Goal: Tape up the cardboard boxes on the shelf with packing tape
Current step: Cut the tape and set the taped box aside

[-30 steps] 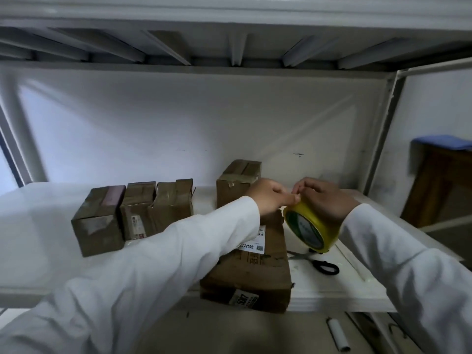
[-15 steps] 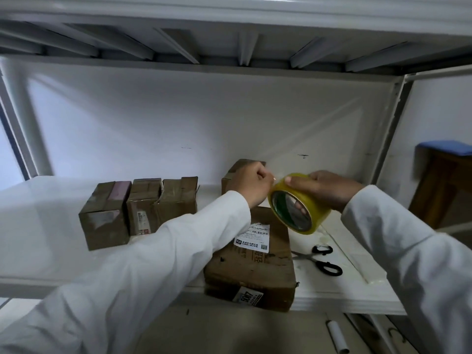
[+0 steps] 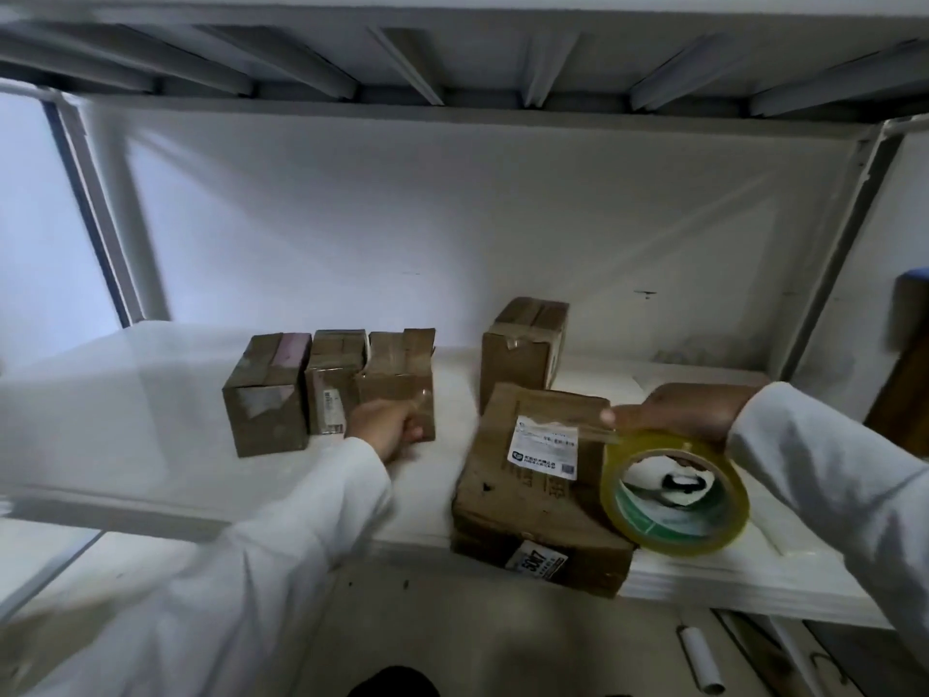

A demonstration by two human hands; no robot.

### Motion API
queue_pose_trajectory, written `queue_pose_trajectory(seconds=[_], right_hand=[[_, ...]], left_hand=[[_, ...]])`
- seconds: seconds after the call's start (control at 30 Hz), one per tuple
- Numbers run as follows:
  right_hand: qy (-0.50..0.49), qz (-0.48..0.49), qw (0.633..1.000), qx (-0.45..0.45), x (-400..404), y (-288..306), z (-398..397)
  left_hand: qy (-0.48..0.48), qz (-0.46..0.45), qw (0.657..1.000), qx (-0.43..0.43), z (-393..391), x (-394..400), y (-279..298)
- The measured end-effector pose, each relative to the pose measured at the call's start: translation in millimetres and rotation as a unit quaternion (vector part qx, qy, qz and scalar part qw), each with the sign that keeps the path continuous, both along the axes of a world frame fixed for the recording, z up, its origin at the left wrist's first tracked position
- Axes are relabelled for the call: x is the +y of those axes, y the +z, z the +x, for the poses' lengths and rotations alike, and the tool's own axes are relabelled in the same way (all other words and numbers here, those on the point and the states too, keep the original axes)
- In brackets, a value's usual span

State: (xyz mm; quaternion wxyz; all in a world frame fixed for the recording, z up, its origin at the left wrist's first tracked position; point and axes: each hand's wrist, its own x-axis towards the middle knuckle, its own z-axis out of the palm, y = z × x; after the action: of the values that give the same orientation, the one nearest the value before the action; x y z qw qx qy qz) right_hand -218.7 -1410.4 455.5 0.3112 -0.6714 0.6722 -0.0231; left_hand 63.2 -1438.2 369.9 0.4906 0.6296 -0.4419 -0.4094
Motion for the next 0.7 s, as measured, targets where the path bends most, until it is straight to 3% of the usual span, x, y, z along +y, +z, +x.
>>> queue_pose_trajectory(seconds=[0.07, 0.13, 0.4, 0.5, 0.57, 0.7], right_hand=[[-0.005, 0.006, 1.0, 0.015, 2, -2, 5], [0.003, 0.023, 0.998, 0.056, 2, 0, 5], [-0.022, 0.063, 0.985, 0.162, 5, -4, -6], [0.0, 0.079, 0.98, 0.183, 1, -21, -7], [0.013, 0.086, 0.977, 0.196, -2, -36, -5], [0.02, 0.089, 0.977, 0.195, -9, -52, -4]], left_hand=[[0.009, 0.065, 0.992, 0.108, 2, 18, -20], [0.005, 0.091, 0.986, 0.14, 2, 29, -34], [-0.02, 0.071, 0.989, 0.13, -8, 41, -57], [-0.037, 0.086, 0.995, 0.036, -15, 44, -66], [-0.085, 0.093, 0.987, -0.1, -19, 44, -66], [-0.131, 0.119, 0.9, -0.398, -12, 26, -47]])
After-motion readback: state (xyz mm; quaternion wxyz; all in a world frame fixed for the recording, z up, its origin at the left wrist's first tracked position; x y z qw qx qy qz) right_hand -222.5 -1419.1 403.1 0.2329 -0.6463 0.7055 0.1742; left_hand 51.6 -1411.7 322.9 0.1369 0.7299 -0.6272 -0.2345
